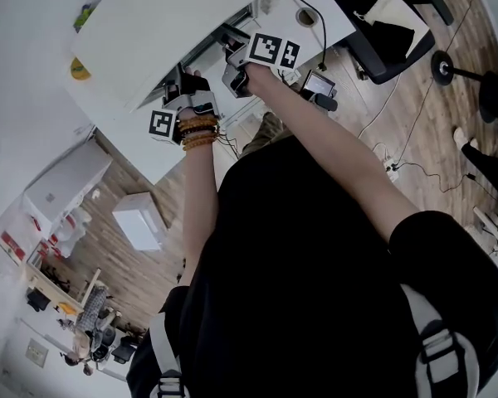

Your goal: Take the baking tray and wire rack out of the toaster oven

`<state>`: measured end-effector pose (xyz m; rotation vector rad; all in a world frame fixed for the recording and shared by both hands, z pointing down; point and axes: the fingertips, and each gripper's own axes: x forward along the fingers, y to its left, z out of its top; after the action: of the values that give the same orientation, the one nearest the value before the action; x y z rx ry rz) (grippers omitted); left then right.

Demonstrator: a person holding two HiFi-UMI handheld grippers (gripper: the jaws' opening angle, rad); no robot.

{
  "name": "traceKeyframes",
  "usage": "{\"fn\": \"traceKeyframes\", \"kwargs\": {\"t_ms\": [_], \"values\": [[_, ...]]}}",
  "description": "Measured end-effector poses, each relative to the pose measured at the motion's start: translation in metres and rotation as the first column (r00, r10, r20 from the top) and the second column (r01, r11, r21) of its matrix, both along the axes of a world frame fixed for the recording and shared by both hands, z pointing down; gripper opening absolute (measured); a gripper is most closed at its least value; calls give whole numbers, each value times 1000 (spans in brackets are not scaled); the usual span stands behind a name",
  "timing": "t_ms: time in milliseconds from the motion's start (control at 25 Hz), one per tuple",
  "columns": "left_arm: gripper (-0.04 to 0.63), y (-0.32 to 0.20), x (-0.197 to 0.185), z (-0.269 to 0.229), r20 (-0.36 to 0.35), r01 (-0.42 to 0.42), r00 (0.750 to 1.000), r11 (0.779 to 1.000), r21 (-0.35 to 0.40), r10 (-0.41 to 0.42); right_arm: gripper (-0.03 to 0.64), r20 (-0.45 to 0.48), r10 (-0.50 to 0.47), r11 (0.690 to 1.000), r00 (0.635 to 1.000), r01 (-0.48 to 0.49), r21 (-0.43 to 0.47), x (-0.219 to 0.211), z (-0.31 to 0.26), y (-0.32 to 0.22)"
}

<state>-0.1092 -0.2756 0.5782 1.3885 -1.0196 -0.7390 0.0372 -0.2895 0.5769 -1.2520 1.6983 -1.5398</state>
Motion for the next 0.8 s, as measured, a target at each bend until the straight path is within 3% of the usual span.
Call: {"fn": "traceKeyframes", "kwargs": {"t_ms": [160,320,800], "values": [[146,-10,-9,14,31,12,999,999,-40,-11,167,18,28,999,999,-28,-27,0,9,-14],[84,-12,-5,27,52,27,998,994,-104,-22,78,15,78,993,997,-77,-85,12,23,-19],[71,-13,-10,34,9,7,1000,995,-95,-6,71,44,96,994,994,-94,-58,13,26,-22]]}}
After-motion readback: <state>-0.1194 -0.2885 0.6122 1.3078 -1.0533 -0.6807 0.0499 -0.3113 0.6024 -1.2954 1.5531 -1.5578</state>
